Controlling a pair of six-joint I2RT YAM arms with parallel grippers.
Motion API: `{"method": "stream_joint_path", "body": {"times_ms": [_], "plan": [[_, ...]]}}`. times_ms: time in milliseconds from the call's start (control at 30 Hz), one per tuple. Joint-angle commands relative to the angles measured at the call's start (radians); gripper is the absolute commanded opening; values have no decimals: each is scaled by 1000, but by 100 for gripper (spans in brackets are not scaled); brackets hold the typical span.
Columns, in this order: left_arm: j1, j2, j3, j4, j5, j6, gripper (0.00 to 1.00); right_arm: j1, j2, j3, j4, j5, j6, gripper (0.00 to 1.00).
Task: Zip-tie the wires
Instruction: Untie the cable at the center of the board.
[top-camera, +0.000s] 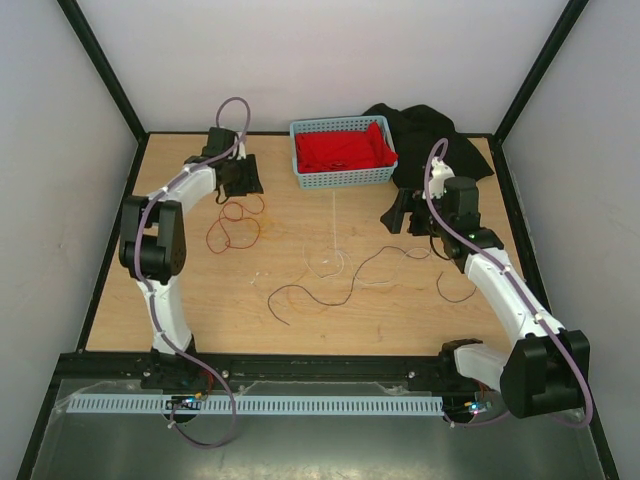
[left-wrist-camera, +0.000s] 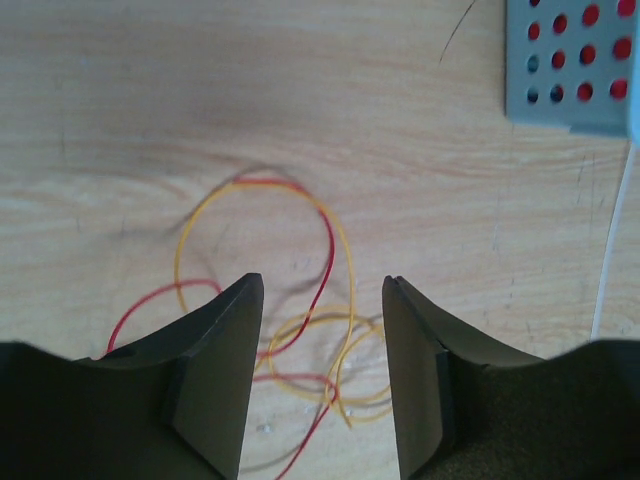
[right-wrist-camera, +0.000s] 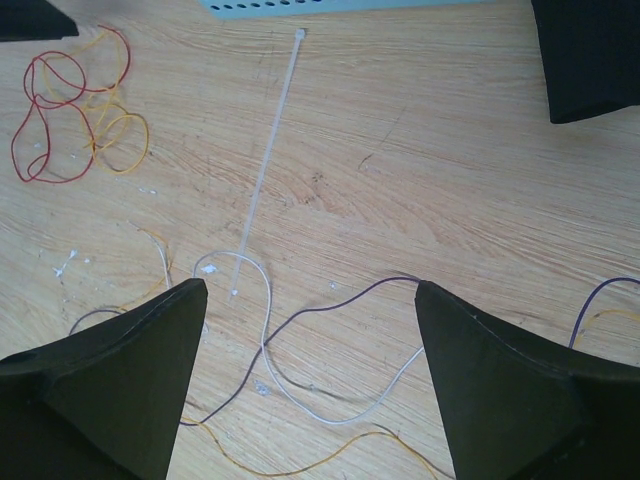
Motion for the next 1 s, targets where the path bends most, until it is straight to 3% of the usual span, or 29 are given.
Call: {"method": "stream_joint_path", "body": {"times_ms": [0,633,833,967], "plan": [[-20,77,82,-26,9,19,52,5,-3,2,41,-14,-24,96],[-56,174,88,-5,17,4,37,5,23,20,41,-2,-39,98],[-55,166,88,2,14,20,16,5,21,21,41,-12,-34,99],[-55,83,80,22,43,73,2,5,7,20,63,-54,13,99]]}}
